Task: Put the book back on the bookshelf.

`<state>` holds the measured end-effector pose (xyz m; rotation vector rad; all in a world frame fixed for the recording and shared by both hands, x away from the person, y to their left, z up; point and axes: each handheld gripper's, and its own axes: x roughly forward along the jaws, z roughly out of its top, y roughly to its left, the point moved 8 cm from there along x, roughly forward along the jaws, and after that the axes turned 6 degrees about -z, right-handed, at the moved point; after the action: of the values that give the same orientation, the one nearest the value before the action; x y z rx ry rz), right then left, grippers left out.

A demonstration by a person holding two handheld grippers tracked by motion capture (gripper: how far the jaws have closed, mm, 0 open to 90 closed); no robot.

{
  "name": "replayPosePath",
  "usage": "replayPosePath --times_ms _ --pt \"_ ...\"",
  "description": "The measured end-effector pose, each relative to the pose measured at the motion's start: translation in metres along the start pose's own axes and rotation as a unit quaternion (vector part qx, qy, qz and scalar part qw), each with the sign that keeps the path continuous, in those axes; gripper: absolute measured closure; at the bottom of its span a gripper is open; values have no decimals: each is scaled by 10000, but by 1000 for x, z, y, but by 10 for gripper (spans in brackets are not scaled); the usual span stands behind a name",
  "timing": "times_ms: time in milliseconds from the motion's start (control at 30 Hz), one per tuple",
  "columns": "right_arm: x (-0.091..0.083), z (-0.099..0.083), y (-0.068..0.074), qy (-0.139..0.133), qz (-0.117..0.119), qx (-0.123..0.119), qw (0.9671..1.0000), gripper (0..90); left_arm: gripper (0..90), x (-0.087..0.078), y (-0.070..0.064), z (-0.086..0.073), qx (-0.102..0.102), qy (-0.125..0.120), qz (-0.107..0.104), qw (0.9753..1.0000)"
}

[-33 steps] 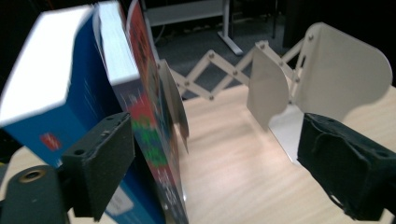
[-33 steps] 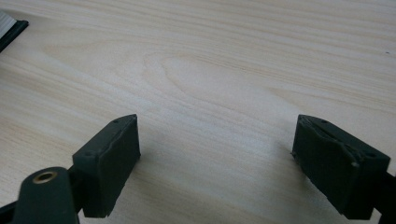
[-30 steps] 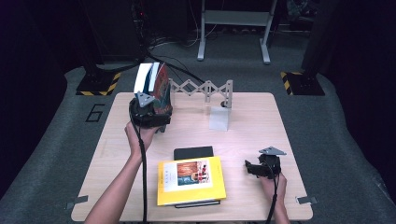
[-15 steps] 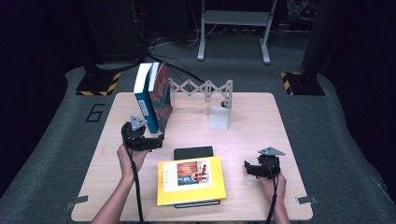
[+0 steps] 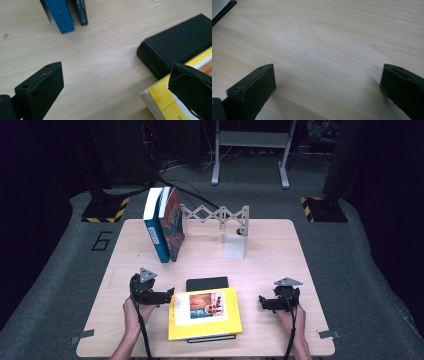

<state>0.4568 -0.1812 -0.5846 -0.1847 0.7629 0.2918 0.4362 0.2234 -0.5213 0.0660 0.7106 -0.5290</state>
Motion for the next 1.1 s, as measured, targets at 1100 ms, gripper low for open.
replayPosePath --times_ms 1100 --pt "-35 56 125 -52 1644 -928 9820 79 155 -1 -42 -26 121 315 -840 9959"
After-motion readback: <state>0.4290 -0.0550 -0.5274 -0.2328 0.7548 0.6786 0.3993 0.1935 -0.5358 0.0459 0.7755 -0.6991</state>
